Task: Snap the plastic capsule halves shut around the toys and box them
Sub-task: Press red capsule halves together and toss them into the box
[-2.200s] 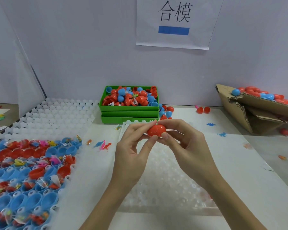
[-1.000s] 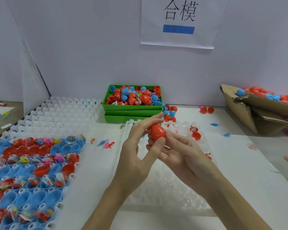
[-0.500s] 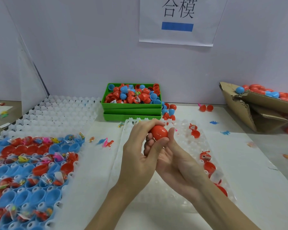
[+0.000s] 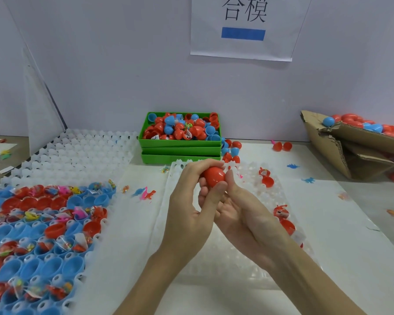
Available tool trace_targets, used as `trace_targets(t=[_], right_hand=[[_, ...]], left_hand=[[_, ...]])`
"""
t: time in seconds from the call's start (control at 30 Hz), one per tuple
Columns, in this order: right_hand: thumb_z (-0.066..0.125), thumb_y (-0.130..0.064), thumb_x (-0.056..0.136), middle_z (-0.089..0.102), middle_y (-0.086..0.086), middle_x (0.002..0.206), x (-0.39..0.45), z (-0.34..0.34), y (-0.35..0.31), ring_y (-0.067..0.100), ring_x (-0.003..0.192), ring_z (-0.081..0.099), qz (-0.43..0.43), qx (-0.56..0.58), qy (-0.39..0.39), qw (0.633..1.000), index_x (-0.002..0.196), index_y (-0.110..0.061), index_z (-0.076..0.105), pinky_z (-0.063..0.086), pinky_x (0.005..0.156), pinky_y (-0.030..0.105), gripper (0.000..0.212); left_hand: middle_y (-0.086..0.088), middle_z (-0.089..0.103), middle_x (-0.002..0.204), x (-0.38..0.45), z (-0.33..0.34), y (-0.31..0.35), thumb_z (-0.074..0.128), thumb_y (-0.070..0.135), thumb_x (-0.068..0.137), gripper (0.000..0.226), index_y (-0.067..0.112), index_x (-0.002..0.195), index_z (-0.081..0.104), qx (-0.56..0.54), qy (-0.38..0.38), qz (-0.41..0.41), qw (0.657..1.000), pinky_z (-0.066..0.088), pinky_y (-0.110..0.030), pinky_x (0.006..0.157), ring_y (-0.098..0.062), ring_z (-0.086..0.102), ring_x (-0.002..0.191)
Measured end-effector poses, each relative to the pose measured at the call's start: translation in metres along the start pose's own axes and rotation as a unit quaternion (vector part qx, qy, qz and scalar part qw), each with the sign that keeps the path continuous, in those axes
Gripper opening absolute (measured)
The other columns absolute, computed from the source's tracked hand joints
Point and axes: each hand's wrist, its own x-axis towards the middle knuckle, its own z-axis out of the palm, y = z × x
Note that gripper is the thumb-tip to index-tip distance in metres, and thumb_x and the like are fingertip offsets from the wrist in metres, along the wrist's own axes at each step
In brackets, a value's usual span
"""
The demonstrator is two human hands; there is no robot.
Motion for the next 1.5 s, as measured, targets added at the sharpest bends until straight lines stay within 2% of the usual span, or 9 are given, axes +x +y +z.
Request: trace_targets(t=[0.17, 0.27, 0.4, 0.57, 0.7, 0.83, 1.1, 1.3, 1.5], right_hand=[[0.074, -0.045, 0.089, 0.074, 0.016, 0.114, -0.001, -0.002, -0.01, 0.025, 0.107, 0.072, -0.025, -0.113, 0.053, 0.992, 0.118, -0.005, 0.076, 0.058, 0.09, 0.031, 0.049], [0.073, -0.039, 0.093, 0.075, 0.013, 0.115, -0.003, -0.004, -0.015, 0.023, 0.111, 0.072, -0.023, -0.128, 0.057, 0.99, 0.121, -0.002, 0.074, 0.059, 0.09, 0.031, 0.047], [0.075, -0.03, 0.092, 0.072, 0.021, 0.124, -0.004, -0.004, -0.015, 0.035, 0.117, 0.07, -0.039, -0.124, 0.085, 0.988, 0.125, 0.0, 0.07, 0.059, 0.095, 0.036, 0.045], [0.074, -0.029, 0.09, 0.079, 0.01, 0.108, -0.006, -0.001, -0.011, 0.028, 0.102, 0.077, -0.147, -0.26, 0.137, 0.944, 0.11, -0.015, 0.08, 0.062, 0.086, 0.03, 0.025], [0.074, -0.028, 0.087, 0.081, 0.002, 0.101, -0.007, 0.002, -0.012, 0.023, 0.094, 0.078, -0.196, -0.351, 0.149, 0.903, 0.113, -0.015, 0.076, 0.063, 0.083, 0.031, 0.03], [0.073, -0.025, 0.087, 0.081, 0.001, 0.097, -0.008, 0.002, -0.013, 0.021, 0.088, 0.079, -0.213, -0.391, 0.147, 0.883, 0.115, -0.013, 0.075, 0.063, 0.08, 0.028, 0.03], [0.073, -0.028, 0.087, 0.081, -0.002, 0.099, -0.008, 0.007, -0.006, 0.019, 0.092, 0.079, -0.221, -0.354, 0.157, 0.895, 0.109, -0.022, 0.077, 0.062, 0.08, 0.024, 0.023], [0.075, -0.028, 0.086, 0.081, 0.004, 0.098, -0.01, 0.01, -0.003, 0.024, 0.091, 0.079, -0.229, -0.305, 0.17, 0.909, 0.106, -0.019, 0.08, 0.063, 0.079, 0.028, 0.023], [0.077, -0.031, 0.084, 0.08, 0.006, 0.1, -0.01, 0.009, -0.008, 0.026, 0.094, 0.078, -0.212, -0.282, 0.181, 0.918, 0.107, -0.016, 0.08, 0.063, 0.084, 0.031, 0.028]], left_hand=[[0.015, 0.064, 0.129, 0.0, -0.002, -0.003, 0.065, 0.03, 0.1, 0.031, 0.032, 0.131, 0.06, 0.01, 0.007, -0.016, 1.0, 0.049, -0.023, 0.105, -0.015, 0.059, 0.129], [0.016, 0.065, 0.13, 0.001, -0.003, -0.002, 0.06, 0.035, 0.103, 0.029, 0.033, 0.132, 0.059, 0.006, 0.0, -0.019, 1.0, 0.049, -0.024, 0.107, -0.014, 0.058, 0.131], [0.008, 0.071, 0.126, 0.003, -0.007, -0.004, 0.055, 0.024, 0.105, 0.025, 0.023, 0.128, 0.065, -0.041, 0.009, -0.036, 0.998, 0.053, -0.033, 0.105, -0.023, 0.062, 0.128], [0.009, 0.074, 0.122, 0.005, -0.007, -0.006, 0.065, 0.02, 0.1, 0.025, 0.021, 0.124, 0.071, -0.085, 0.012, -0.075, 0.993, 0.056, -0.027, 0.101, -0.018, 0.066, 0.124], [0.007, 0.075, 0.122, 0.005, -0.007, -0.007, 0.066, 0.017, 0.1, 0.026, 0.019, 0.125, 0.072, -0.109, 0.013, -0.071, 0.991, 0.055, -0.025, 0.101, -0.018, 0.067, 0.124], [0.007, 0.075, 0.122, 0.004, -0.006, -0.007, 0.064, 0.016, 0.101, 0.027, 0.017, 0.126, 0.072, -0.119, 0.016, -0.077, 0.99, 0.055, -0.023, 0.099, -0.015, 0.067, 0.124], [0.007, 0.075, 0.124, 0.004, -0.006, -0.006, 0.064, 0.018, 0.1, 0.03, 0.016, 0.129, 0.07, -0.13, 0.02, -0.069, 0.989, 0.055, -0.021, 0.098, -0.015, 0.068, 0.123], [0.005, 0.075, 0.123, 0.003, -0.005, -0.005, 0.064, 0.022, 0.1, 0.028, 0.017, 0.127, 0.071, -0.132, 0.033, -0.054, 0.989, 0.055, -0.022, 0.097, -0.018, 0.068, 0.122], [0.004, 0.072, 0.131, 0.005, -0.011, -0.008, 0.067, 0.019, 0.1, 0.035, 0.014, 0.135, 0.067, -0.122, -0.019, -0.042, 0.992, 0.054, -0.025, 0.103, -0.02, 0.064, 0.129]])
